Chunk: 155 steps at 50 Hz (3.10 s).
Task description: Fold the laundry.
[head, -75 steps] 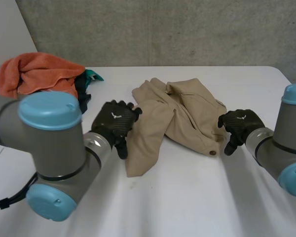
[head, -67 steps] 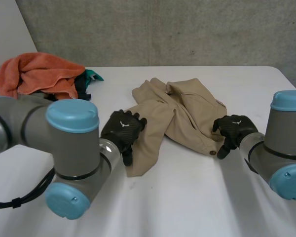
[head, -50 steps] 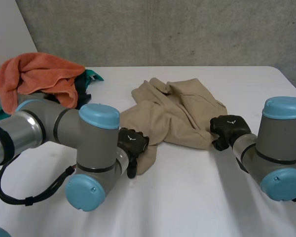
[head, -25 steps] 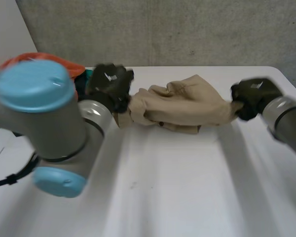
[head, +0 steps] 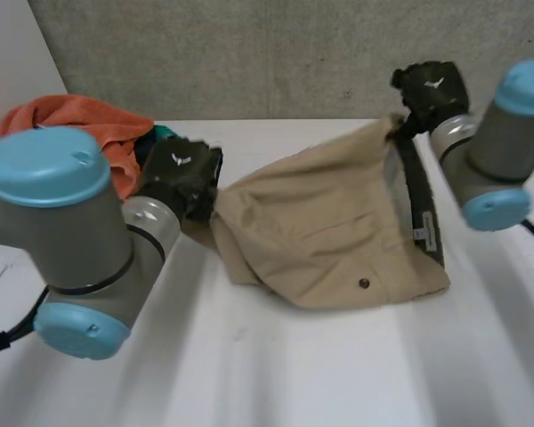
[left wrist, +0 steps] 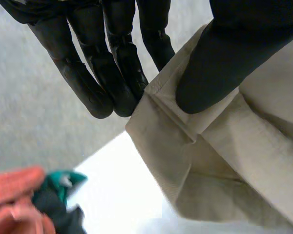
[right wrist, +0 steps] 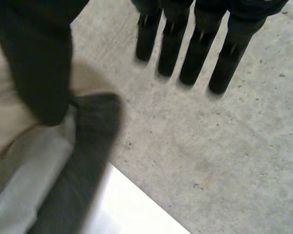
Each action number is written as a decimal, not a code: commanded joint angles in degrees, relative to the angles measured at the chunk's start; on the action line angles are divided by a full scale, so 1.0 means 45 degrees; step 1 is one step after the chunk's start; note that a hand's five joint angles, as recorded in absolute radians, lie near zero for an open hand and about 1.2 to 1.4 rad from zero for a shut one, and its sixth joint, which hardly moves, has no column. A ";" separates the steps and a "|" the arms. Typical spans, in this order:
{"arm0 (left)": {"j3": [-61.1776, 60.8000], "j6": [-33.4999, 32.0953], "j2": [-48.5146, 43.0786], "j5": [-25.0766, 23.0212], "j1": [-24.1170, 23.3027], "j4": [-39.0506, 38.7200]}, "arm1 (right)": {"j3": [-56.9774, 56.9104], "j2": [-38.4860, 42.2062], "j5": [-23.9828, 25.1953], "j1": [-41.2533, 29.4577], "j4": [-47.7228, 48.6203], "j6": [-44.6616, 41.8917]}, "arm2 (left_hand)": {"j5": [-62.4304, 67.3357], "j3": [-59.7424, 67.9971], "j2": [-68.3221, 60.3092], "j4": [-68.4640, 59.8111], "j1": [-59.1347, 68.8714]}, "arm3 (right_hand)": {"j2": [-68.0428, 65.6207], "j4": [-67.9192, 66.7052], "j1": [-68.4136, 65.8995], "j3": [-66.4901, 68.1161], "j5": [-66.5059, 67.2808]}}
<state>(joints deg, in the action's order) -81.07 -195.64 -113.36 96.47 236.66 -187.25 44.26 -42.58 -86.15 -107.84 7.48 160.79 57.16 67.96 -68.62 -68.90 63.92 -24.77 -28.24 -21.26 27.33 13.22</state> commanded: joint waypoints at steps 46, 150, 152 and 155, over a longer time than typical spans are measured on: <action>0.3504 -0.1388 -0.1177 -0.1925 0.0965 -0.3274 | -0.2532 0.1046 0.1898 -0.0371 -0.4254 0.1026 | 0.2854 0.2675 -0.2530 -0.2468 0.3572 | -0.7478 -0.6707 -0.8258 0.6909 0.7823; 0.5237 -0.3615 -0.2153 -0.2123 0.0222 0.5795 | 0.3839 -0.2998 0.1568 0.1348 -0.8073 -0.5928 | 0.2854 0.2675 -0.2530 -0.2468 0.3572 | -1.2272 -1.1501 -1.3052 1.1704 1.2618; 0.6819 -0.3537 -0.2173 -0.1478 0.0358 0.4215 | 0.2786 -0.3076 0.1177 0.1172 -0.6219 -0.5285 | 0.2854 0.2675 -0.2530 -0.2468 0.3572 | -1.2272 -1.1501 -1.3052 1.1704 1.2618; 0.8535 -0.3536 -0.2037 -0.1028 0.0650 0.1392 | 0.1635 -0.3387 0.0515 0.1036 -0.3220 -0.4253 | 0.2854 0.2675 -0.2530 -0.2468 0.3572 | -1.2272 -1.1501 -1.3052 1.1704 1.2618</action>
<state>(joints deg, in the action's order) -57.01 -212.32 -122.71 86.86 237.81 -161.94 60.62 -56.37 -79.52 -101.78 -27.62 134.92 57.16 68.20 -68.78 -68.93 65.10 -67.45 -68.70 -63.92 68.81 57.13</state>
